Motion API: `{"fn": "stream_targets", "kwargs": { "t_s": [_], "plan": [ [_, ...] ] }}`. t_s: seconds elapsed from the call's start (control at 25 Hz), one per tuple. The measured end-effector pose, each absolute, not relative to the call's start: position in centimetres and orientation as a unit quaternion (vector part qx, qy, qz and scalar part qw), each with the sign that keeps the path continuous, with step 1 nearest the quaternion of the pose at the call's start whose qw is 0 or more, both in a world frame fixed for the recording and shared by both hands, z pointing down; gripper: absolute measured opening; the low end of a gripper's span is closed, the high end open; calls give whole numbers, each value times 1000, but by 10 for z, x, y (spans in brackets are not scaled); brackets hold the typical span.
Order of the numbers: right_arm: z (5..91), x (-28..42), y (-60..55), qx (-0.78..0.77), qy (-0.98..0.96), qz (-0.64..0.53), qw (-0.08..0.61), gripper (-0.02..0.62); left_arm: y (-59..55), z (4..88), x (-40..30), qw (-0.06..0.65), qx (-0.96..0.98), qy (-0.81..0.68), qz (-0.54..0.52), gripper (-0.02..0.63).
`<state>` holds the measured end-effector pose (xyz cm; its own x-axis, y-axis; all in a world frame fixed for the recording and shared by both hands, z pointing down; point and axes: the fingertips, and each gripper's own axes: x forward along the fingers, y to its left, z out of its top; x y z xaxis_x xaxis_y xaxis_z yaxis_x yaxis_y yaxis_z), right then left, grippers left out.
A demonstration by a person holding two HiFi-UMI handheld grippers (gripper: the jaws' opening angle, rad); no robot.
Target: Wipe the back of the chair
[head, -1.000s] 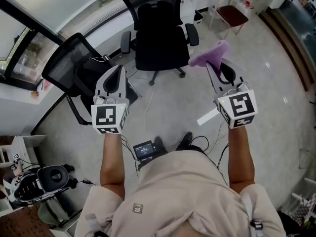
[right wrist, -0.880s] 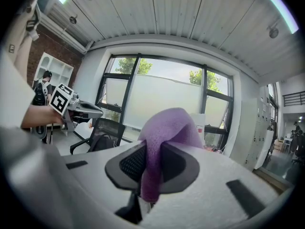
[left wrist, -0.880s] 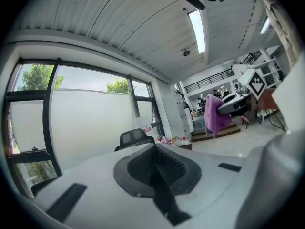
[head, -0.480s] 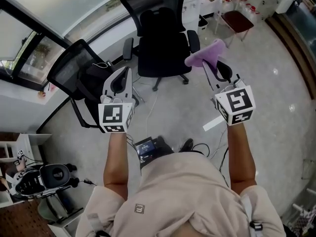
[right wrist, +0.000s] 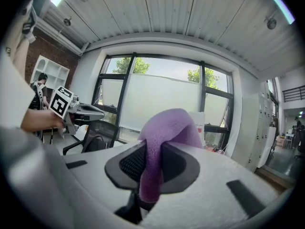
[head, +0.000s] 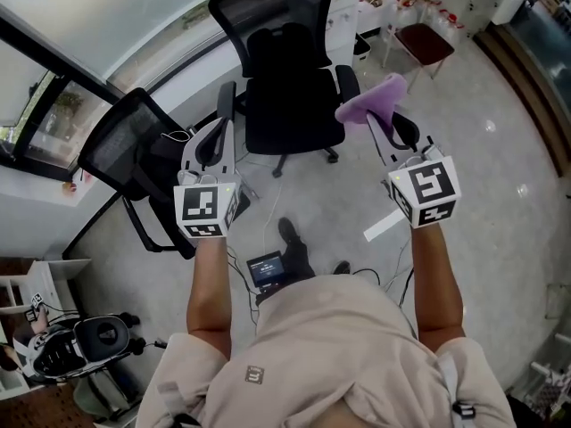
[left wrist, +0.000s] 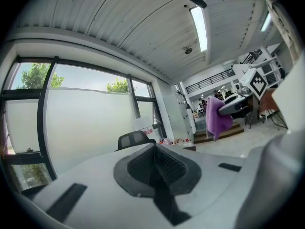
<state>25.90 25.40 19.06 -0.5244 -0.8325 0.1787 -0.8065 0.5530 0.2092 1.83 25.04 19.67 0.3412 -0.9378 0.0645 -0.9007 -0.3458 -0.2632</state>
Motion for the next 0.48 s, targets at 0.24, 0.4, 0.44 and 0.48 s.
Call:
{"fn": "stream_targets", "kwargs": {
  "t_s": [0.24,0.4,0.44,0.48],
  "plan": [
    [189,239,199,494,-857,-46,143,49,176,191,-7,88,-827,547,-89,8],
    [194,223,161,507,-848,-38,148,49,129,191,-23,89,-836,534,-88,8],
    [195,219,152,510,-846,-36,150,49,118,191,-27,88,-838,531,-88,8],
    [196,214,143,513,-845,-34,151,49,107,192,-32,87,-840,528,-87,8]
  ]
}}
